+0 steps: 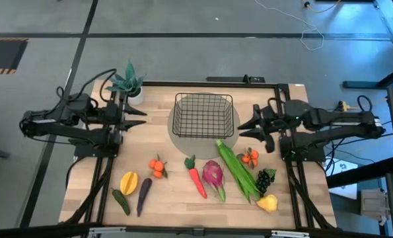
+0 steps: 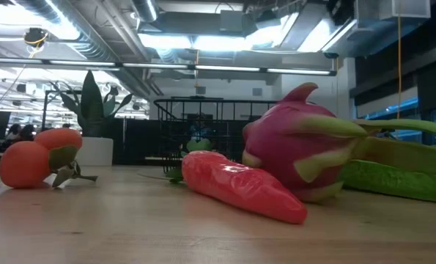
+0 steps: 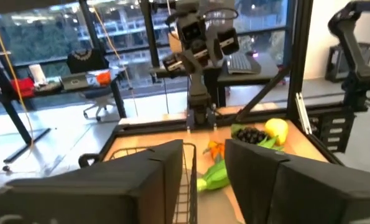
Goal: Build produce basket
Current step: Put the right tangerine into the wire basket
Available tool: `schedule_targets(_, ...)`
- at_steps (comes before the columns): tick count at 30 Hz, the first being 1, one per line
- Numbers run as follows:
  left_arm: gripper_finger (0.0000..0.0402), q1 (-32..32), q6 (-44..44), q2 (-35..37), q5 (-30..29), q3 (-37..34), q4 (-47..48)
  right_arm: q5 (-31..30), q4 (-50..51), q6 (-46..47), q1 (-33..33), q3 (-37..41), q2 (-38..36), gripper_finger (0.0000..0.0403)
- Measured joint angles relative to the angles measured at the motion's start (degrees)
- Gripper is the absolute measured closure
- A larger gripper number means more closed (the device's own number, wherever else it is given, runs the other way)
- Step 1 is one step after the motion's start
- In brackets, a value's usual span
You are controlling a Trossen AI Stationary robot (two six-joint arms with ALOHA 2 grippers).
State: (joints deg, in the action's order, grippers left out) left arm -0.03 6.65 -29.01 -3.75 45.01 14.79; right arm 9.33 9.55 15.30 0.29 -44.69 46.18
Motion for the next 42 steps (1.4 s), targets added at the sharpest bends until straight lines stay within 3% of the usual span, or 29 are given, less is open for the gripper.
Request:
schedule_targets(5, 0.0269, 0.0, -0.8, -1.4, 0.0, 0.0, 0.0, -7.0, -0.6, 5.3, -0.2, 0.0, 4.3, 0.0192)
schedule_targets(10, 0.027, 0.0, -0.8, -1.5, 0.0, 0.0, 0.1, -7.0, -0.4, 10.6, -0.2, 0.0, 6.9, 0.0166)
schedule_targets(16, 0.0271, 0.0, -2.0, -1.5, 0.0, 0.0, -1.0, 7.6, -0.4, 16.2, -0.1, 0.0, 7.4, 0.0166)
schedule_targets(26, 0.0271, 0.0, -2.0, -5.2, 0.2, 0.0, -1.4, 18.3, 1.5, 25.5, 6.2, 0.0, 7.4, 0.0181)
schedule_targets(29, 0.0271, 0.0, -2.0, -6.5, 0.2, 0.0, -1.4, 16.4, 9.6, 29.5, 9.0, 0.0, 7.5, 0.0181)
schedule_targets(33, 0.0271, 0.0, -2.0, -7.9, 0.2, 0.0, -1.4, 12.4, 28.4, 39.5, 12.3, 0.0, 8.7, 0.0182)
schedule_targets(36, 0.0271, 0.0, -2.0, -8.6, 0.2, 0.0, -1.4, 6.2, 39.8, 44.4, 13.7, 0.0, 10.3, 0.0182)
schedule_targets(42, 0.0271, 0.0, -0.2, -9.8, 0.2, 0.0, -1.4, -3.2, 40.7, 44.3, 14.3, 0.0, 14.8, 0.0182)
